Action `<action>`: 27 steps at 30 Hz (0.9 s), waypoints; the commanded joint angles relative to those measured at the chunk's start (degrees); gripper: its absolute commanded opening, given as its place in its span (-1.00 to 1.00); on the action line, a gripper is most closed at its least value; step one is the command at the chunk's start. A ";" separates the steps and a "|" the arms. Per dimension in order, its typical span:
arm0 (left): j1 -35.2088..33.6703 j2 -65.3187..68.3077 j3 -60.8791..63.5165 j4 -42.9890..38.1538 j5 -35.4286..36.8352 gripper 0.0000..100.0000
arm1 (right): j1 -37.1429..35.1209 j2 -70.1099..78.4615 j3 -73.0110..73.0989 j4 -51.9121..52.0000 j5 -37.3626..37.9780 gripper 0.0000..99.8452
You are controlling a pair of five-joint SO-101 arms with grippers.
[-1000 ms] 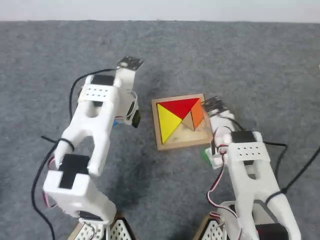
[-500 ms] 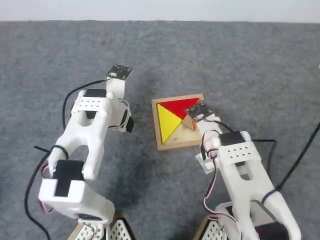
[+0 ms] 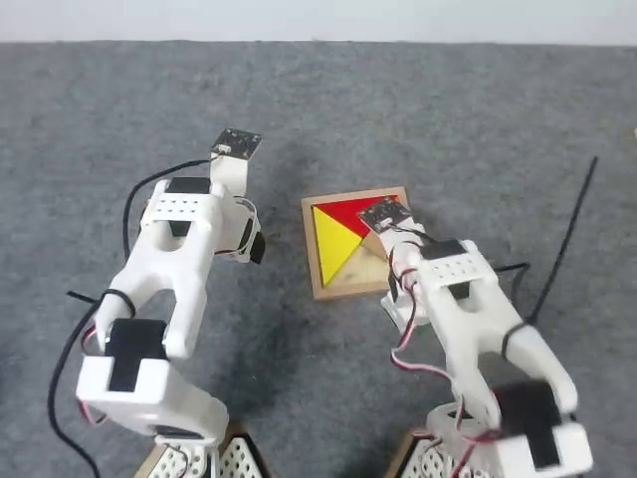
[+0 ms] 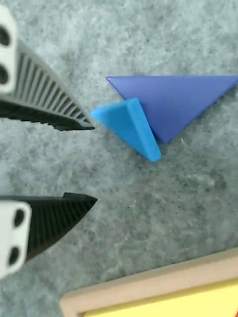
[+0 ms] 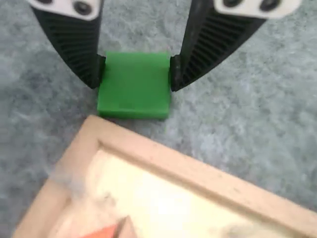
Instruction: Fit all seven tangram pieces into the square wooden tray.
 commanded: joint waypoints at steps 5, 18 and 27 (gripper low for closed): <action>-0.35 -3.34 -0.13 -1.05 -0.62 -0.60 | 0.04 4.62 -4.84 -0.92 0.79 -0.58; -0.35 -2.99 -0.22 -1.14 -0.62 -0.60 | 0.04 -0.48 -5.36 2.59 -2.37 -0.86; -0.35 -2.99 -0.22 -1.23 -0.62 -0.60 | -1.80 -18.86 -12.04 11.91 -1.93 -0.85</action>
